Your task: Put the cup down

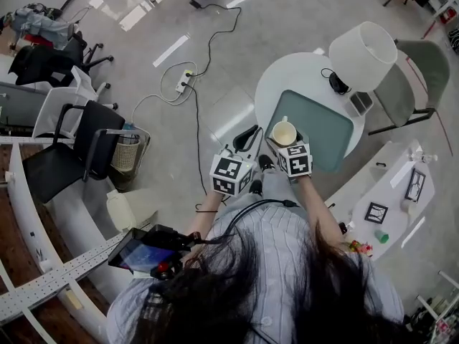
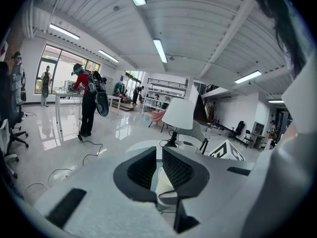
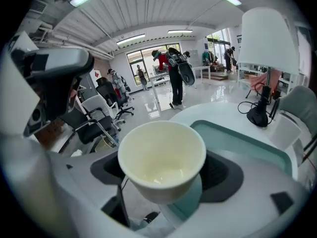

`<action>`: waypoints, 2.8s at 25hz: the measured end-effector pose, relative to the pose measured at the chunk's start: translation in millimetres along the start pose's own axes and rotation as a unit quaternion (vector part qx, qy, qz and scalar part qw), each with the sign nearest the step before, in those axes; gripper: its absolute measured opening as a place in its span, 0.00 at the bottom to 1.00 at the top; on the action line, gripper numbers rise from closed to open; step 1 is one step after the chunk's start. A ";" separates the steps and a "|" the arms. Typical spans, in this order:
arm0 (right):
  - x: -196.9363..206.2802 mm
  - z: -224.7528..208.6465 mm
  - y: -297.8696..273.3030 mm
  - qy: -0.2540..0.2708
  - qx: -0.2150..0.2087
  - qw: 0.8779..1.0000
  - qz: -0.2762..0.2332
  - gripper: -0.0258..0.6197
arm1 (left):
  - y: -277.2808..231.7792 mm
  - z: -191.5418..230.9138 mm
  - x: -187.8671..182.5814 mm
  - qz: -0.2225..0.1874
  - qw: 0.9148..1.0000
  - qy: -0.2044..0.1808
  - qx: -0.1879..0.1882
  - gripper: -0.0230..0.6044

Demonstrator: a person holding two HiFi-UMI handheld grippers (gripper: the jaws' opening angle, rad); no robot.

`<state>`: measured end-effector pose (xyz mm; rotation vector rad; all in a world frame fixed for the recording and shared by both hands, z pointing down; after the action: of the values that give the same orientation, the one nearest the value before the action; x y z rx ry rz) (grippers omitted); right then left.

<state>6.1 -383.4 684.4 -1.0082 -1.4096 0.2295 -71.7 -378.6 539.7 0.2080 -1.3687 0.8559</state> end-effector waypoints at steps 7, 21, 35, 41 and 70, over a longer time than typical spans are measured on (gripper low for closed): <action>12.6 -3.0 -31.9 0.037 -0.001 0.999 0.037 0.65 | -8.8 15.4 -4.8 0.009 1.000 -0.002 -0.005 0.11; 4.1 0.6 -40.8 0.126 0.020 0.992 0.007 0.66 | -4.3 26.0 0.0 0.020 1.000 0.000 -0.016 0.11; -12.5 2.8 -27.5 0.059 0.035 0.998 -0.013 0.67 | 5.6 26.7 -3.0 0.009 1.000 -0.013 -0.018 0.11; -38.8 5.5 4.7 0.016 0.038 0.996 -0.076 0.66 | 17.8 22.8 -6.0 0.000 1.000 -0.018 -0.017 0.11; -49.3 72.0 176.2 -0.123 0.029 0.973 -0.191 0.57 | 99.0 -52.7 31.0 -0.022 0.999 -0.013 0.032 0.11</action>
<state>5.5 -281.2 516.5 -0.6576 -1.7809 0.1114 -95.6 -266.1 521.9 0.2986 -1.3574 0.8632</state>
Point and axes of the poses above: the fingertips, and each gripper's own axes: y backward along the fingers, z to its left, x out of its underside, the point moved 1 cm from there along y, backward along the fingers, and after that the axes turned 4 degrees about x, right-handed, at the moved point
